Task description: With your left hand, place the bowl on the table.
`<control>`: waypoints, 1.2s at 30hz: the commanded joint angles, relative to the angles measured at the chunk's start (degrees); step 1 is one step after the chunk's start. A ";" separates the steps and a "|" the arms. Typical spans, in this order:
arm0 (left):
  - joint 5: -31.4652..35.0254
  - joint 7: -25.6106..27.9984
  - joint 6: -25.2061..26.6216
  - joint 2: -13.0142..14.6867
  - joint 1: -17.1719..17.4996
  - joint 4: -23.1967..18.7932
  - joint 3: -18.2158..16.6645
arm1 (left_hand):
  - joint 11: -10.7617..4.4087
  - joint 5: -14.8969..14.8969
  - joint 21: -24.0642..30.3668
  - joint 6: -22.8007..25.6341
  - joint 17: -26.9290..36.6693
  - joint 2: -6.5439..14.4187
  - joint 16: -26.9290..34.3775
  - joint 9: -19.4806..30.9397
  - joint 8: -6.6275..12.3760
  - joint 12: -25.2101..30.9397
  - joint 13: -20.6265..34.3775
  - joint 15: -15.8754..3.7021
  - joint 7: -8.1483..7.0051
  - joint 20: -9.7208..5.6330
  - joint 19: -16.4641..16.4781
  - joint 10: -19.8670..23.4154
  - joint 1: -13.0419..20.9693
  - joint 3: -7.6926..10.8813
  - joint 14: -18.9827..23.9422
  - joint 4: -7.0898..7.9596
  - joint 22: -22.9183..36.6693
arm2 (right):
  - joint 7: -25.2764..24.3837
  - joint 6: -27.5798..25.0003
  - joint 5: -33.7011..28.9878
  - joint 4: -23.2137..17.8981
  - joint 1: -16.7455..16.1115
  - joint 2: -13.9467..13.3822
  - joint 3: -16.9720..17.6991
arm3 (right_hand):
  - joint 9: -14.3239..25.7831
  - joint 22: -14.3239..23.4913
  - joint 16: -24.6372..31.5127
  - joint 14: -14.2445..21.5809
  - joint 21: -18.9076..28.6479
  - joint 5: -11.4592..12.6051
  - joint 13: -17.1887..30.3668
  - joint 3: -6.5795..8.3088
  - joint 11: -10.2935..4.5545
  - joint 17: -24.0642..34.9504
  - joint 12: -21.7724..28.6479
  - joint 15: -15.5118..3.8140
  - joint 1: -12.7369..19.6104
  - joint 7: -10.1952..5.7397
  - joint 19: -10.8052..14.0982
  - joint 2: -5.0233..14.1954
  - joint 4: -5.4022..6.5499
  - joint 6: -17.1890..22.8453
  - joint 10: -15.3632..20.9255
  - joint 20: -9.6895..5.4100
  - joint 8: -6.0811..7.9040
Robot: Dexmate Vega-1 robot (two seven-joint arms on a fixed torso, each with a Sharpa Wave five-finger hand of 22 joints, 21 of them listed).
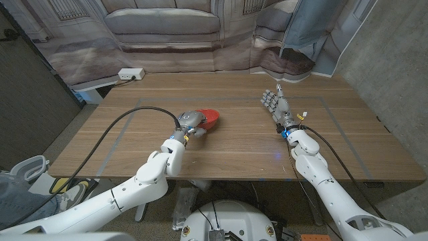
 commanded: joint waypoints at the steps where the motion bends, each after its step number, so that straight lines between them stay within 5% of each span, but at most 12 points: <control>1: -0.94 -1.37 -0.02 -0.52 -1.31 1.42 0.86 | -1.48 0.23 0.51 2.79 0.31 1.66 -0.13 2.17 1.86 -0.15 0.25 -2.13 1.76 -5.22 -0.10 1.23 1.27 2.37 0.48 2.04 -0.01 | -0.01 0.36 -0.16 0.74 0.17 0.18 0.16 | 0.18 0.33 -0.08 0.31 -0.21 -0.18 0.18 -0.53 0.17 0.27 -0.10 -0.17 0.30 0.12 0.56 0.49 0.05 0.60 0.29 -1.76 0.07; 27: -1.70 -5.10 2.65 -0.20 -2.63 0.57 2.36 | -2.50 0.14 1.43 0.80 0.75 1.69 -1.75 3.61 2.67 -1.44 0.80 -2.31 0.00 -5.17 -1.32 -0.40 0.87 3.24 -1.08 2.20 -0.45 | 0.67 0.23 -0.14 1.58 0.47 0.56 0.45 | 0.18 0.34 -0.11 0.39 -0.49 -0.19 0.18 -0.66 0.22 0.28 -0.12 -0.20 0.31 0.04 0.72 0.58 0.03 0.64 0.35 -1.69 0.04; 36: -1.97 -5.83 3.24 -0.07 -2.94 0.22 2.65 | -2.66 -0.05 1.44 -0.74 0.61 2.20 -3.20 0.13 -0.92 -3.12 0.51 -2.41 -0.96 -4.85 -2.47 -3.04 0.73 4.39 -3.44 2.24 -0.80 | 0.69 0.16 -0.13 1.55 0.47 0.60 0.65 | 0.18 0.35 -0.12 0.43 -0.59 -0.20 0.18 -0.70 0.12 0.29 -0.14 -0.22 0.32 0.07 0.79 0.65 0.02 0.67 0.35 -1.70 0.04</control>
